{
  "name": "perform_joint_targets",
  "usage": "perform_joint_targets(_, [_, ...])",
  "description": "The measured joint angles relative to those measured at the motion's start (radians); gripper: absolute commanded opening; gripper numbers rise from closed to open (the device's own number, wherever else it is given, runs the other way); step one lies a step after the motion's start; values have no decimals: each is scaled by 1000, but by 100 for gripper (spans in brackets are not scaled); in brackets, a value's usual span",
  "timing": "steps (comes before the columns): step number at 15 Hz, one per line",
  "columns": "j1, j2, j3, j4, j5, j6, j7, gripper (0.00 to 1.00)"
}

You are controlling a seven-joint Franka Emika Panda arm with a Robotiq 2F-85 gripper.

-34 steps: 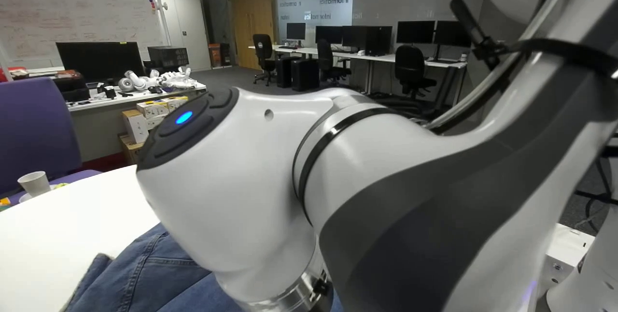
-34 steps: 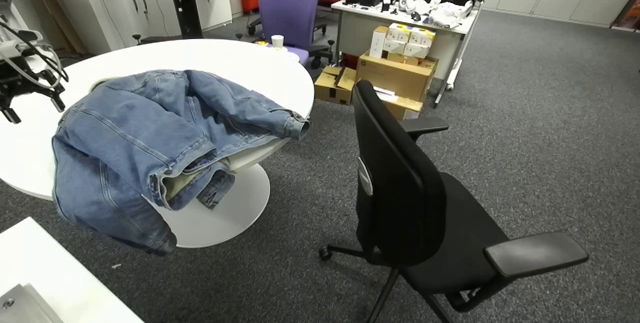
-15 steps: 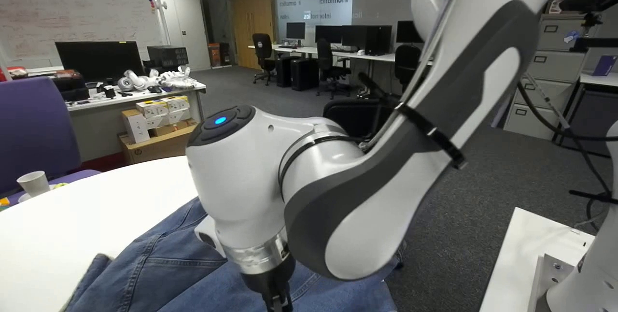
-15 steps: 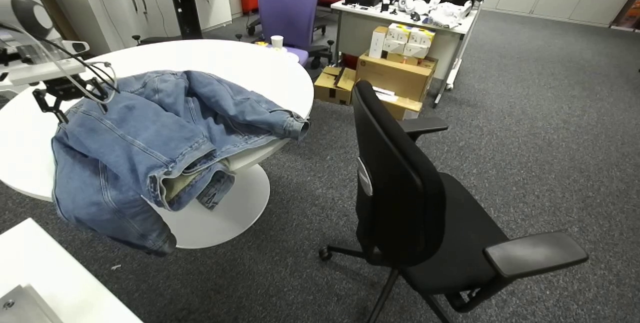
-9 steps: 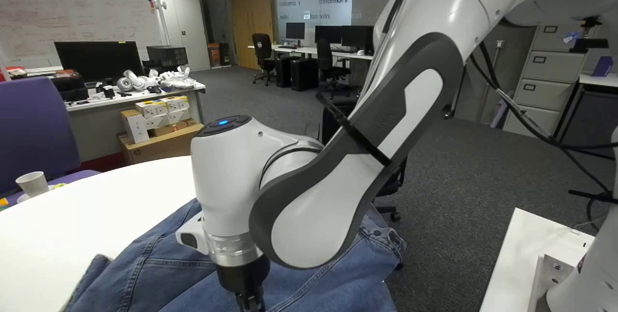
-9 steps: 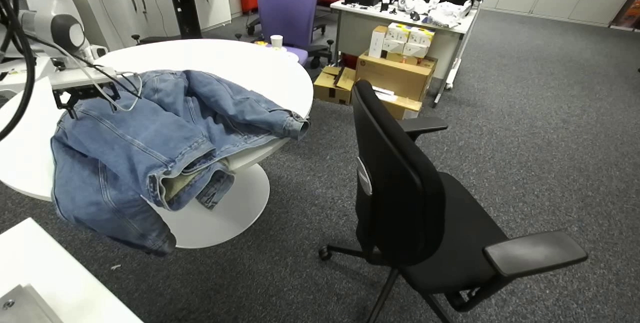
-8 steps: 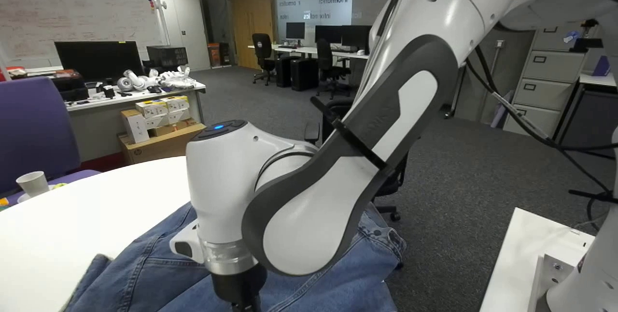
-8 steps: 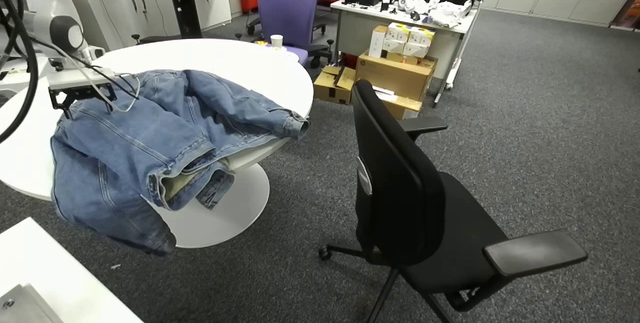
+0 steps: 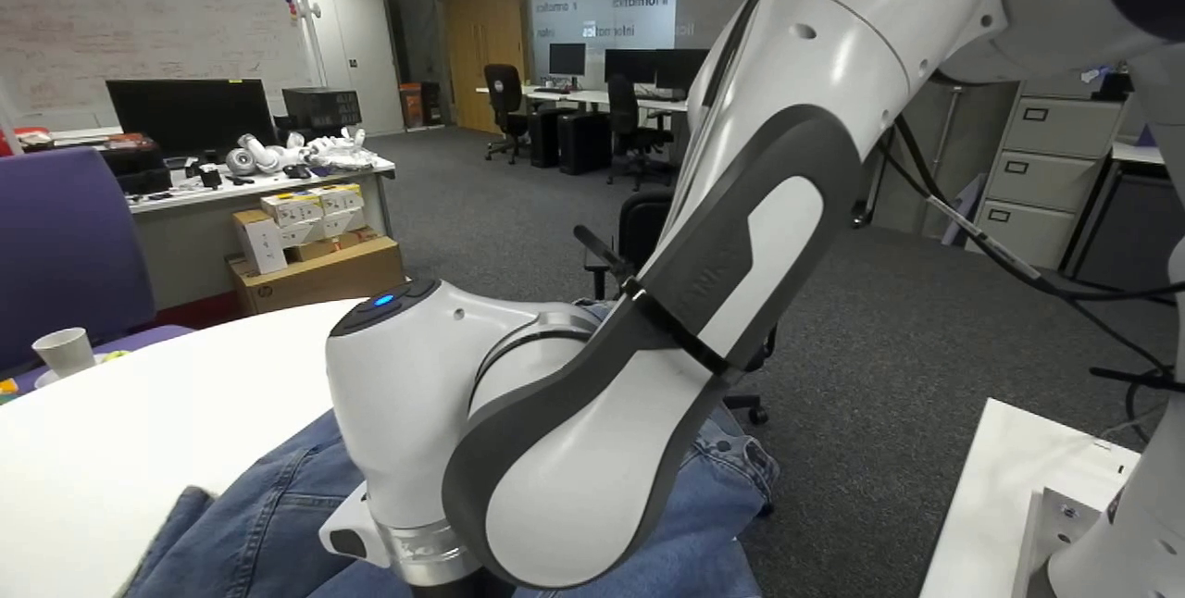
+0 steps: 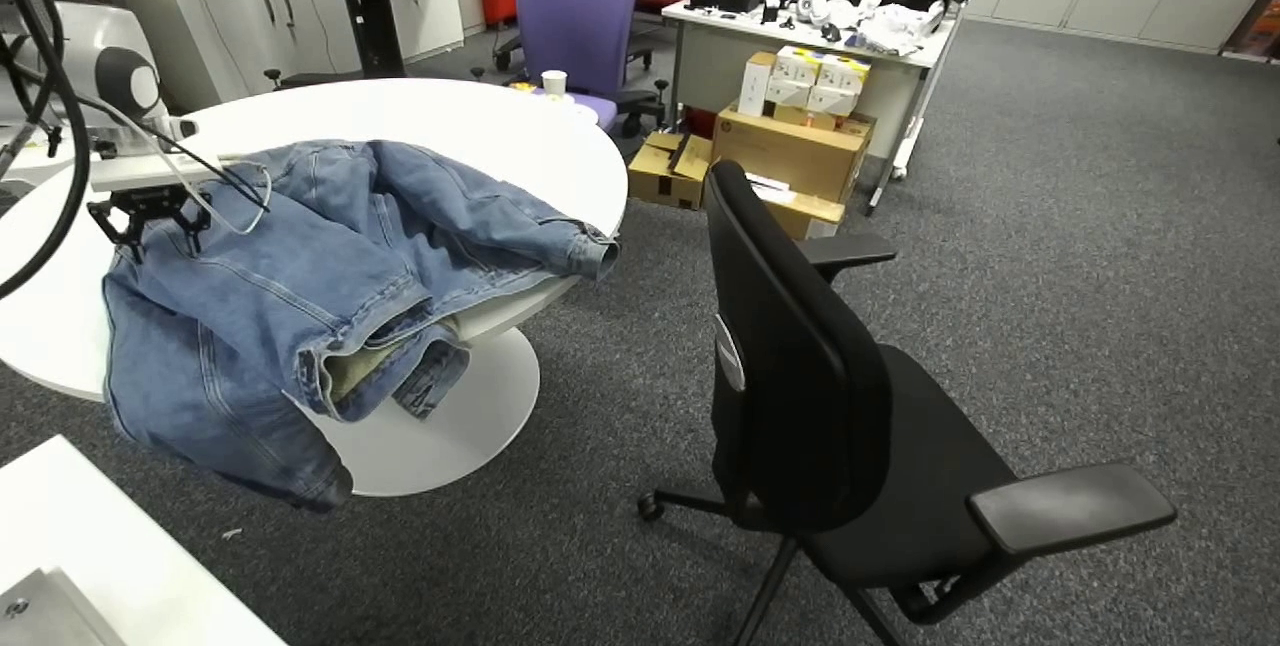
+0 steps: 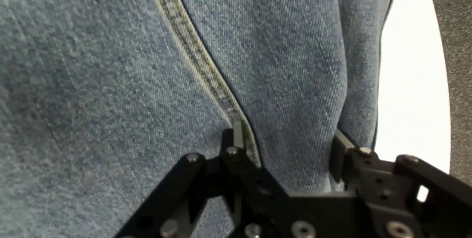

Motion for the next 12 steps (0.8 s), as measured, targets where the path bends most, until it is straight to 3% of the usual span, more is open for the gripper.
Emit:
perform_joint_targets(4, [5,-6,-53,0,-76,0,37,1])
perform_joint_targets(12, [27,-122,-215,-17,-385,-69,169,2])
